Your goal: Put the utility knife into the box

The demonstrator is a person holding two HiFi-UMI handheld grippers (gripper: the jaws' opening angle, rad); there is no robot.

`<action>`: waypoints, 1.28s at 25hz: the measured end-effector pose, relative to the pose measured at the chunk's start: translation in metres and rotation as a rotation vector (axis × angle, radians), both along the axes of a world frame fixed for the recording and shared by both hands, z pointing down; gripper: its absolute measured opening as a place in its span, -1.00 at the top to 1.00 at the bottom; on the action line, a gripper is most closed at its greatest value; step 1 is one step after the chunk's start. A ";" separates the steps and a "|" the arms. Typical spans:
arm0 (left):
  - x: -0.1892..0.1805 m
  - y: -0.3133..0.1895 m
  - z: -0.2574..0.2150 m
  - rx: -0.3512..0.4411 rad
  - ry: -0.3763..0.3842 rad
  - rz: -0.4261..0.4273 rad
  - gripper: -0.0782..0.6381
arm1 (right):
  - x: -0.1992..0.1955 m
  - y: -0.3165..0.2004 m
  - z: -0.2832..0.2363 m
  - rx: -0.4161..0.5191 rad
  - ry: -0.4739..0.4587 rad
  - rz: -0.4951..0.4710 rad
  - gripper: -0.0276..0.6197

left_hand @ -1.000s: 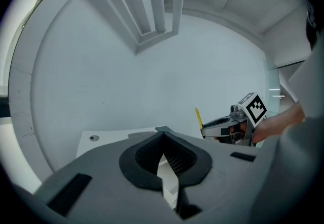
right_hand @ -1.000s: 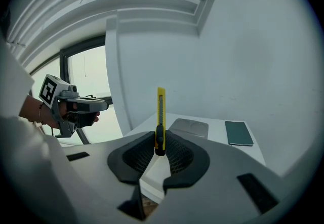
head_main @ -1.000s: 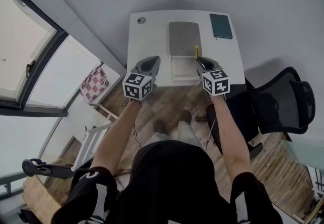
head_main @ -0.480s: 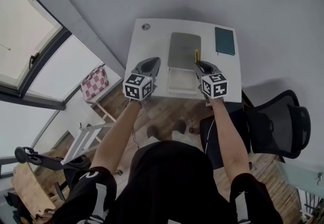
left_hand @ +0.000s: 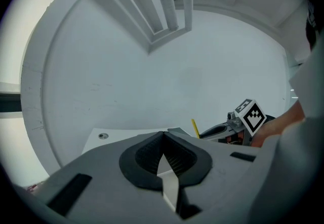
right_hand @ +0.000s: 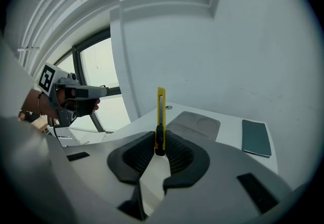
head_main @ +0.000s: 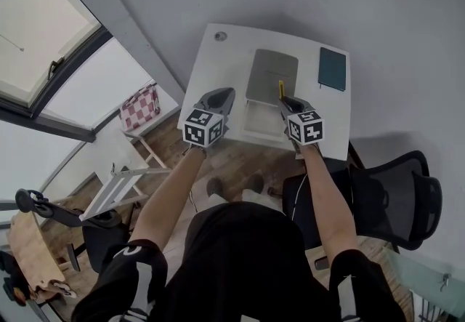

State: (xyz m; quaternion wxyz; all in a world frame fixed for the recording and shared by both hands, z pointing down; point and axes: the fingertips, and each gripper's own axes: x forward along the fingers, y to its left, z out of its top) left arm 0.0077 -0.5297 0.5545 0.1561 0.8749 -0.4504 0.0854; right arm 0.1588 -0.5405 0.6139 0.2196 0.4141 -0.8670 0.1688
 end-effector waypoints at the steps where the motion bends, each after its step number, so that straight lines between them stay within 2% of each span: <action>1: 0.000 0.001 0.003 -0.006 -0.002 -0.004 0.71 | -0.001 0.000 0.006 -0.012 0.004 -0.009 0.67; 23: -0.004 0.021 0.055 -0.107 -0.006 -0.072 0.71 | -0.019 0.023 0.121 -0.308 0.091 -0.178 0.67; 32: -0.006 0.022 0.070 -0.136 -0.009 -0.081 0.71 | -0.018 0.029 0.148 -0.427 0.152 -0.206 0.67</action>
